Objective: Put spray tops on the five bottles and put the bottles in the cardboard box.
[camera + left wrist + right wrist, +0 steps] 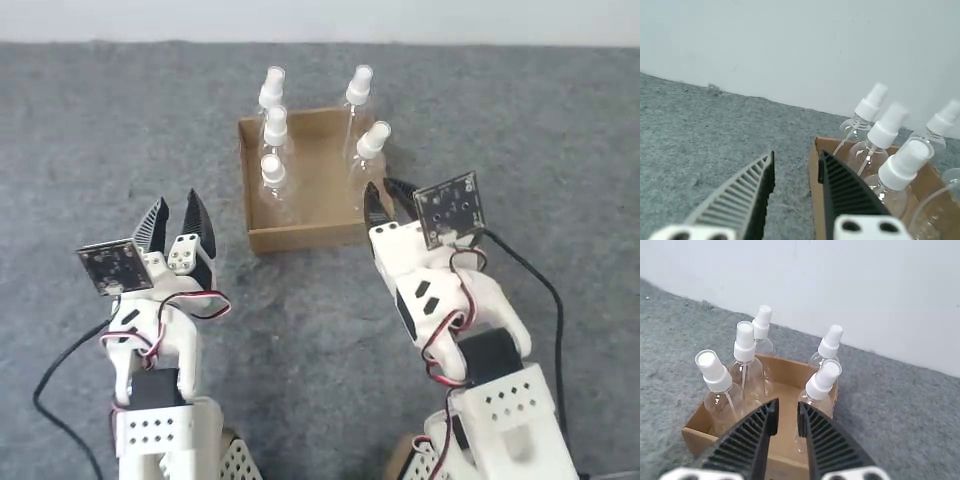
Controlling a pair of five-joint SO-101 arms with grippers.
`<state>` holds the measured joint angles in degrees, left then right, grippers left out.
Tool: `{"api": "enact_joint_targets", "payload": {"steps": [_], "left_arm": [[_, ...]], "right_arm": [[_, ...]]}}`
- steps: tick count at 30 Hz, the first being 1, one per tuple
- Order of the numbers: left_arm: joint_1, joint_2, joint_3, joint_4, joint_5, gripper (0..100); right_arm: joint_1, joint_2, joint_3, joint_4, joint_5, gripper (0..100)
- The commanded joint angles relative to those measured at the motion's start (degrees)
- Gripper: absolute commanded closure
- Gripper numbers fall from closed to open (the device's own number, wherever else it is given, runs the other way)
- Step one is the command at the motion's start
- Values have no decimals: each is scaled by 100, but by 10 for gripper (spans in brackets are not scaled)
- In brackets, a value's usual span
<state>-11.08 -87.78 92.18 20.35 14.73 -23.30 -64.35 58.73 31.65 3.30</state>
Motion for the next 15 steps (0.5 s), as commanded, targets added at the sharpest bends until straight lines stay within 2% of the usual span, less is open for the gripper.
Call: {"api": "enact_joint_targets", "payload": {"steps": [1, 3, 8, 15], "left_arm": [[-18, -202, -224, -132, 53, 867], [-26, -527, -136, -44, 53, 867], [-9, -1802, -22, 914, 53, 867], [-18, -1662, 4, 756, 53, 867]], "right_arm": [[-31, -426, 237, -611, 79, 991], [-31, -523, 378, -804, 79, 991], [-31, -532, 457, -910, 79, 991], [-22, -576, 466, -919, 79, 990]]}}
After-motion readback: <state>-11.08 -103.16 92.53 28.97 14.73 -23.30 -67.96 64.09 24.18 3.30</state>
